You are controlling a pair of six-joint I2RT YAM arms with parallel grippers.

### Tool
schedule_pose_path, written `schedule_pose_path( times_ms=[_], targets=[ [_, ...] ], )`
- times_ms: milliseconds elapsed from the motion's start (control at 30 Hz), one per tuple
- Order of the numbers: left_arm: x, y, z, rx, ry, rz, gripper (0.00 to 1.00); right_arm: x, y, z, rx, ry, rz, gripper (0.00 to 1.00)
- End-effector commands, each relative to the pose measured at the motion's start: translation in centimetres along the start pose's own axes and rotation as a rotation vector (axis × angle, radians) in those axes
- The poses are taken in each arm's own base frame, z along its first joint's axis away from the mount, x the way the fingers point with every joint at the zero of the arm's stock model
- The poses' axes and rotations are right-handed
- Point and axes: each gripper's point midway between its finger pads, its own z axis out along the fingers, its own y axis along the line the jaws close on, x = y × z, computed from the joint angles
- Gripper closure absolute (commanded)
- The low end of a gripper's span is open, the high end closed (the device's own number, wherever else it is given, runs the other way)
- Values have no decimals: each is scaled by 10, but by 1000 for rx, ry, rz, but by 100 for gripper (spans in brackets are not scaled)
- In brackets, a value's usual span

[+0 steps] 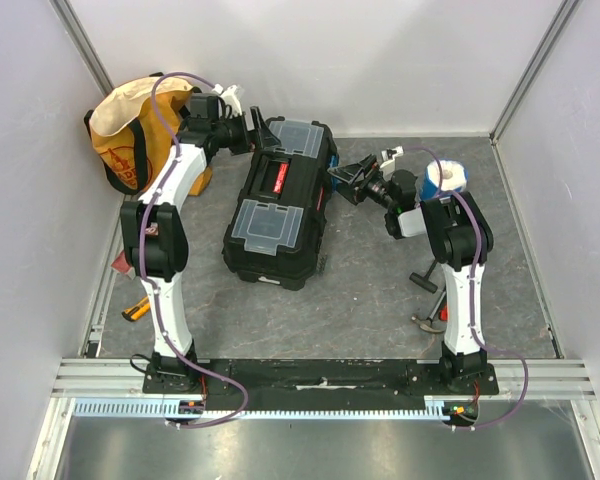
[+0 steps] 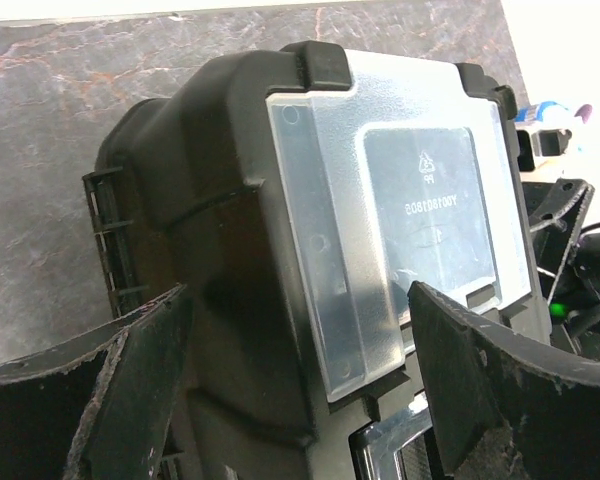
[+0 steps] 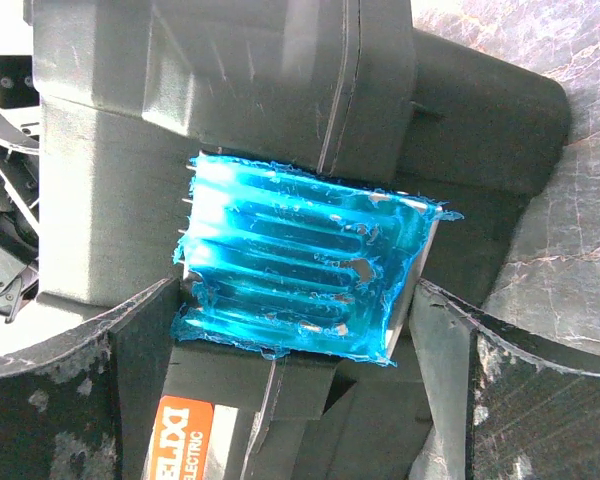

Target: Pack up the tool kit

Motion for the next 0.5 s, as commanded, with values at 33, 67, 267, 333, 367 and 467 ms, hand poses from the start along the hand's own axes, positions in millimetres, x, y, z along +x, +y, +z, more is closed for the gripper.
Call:
schedule_pose_path(
  times_ms=[33,67,267,333,367,467],
  targets=[
    [19,-8,9,82,100,-15,7,0,62,12,-216,31,-112,2],
    [23,-7,11,84,113,-19,7,1,57,15,-203,44,-108,2],
    [39,-4,15,76,163,-37,7,4,18,26,-83,53,-35,2],
    [46,-2,17,72,182,-44,7,5,7,28,-50,38,-33,2],
    [47,-2,18,72,186,-45,8,7,7,31,-52,43,-41,2],
    [54,-1,21,70,207,-53,8,13,7,38,-75,56,-49,2]
  ],
)
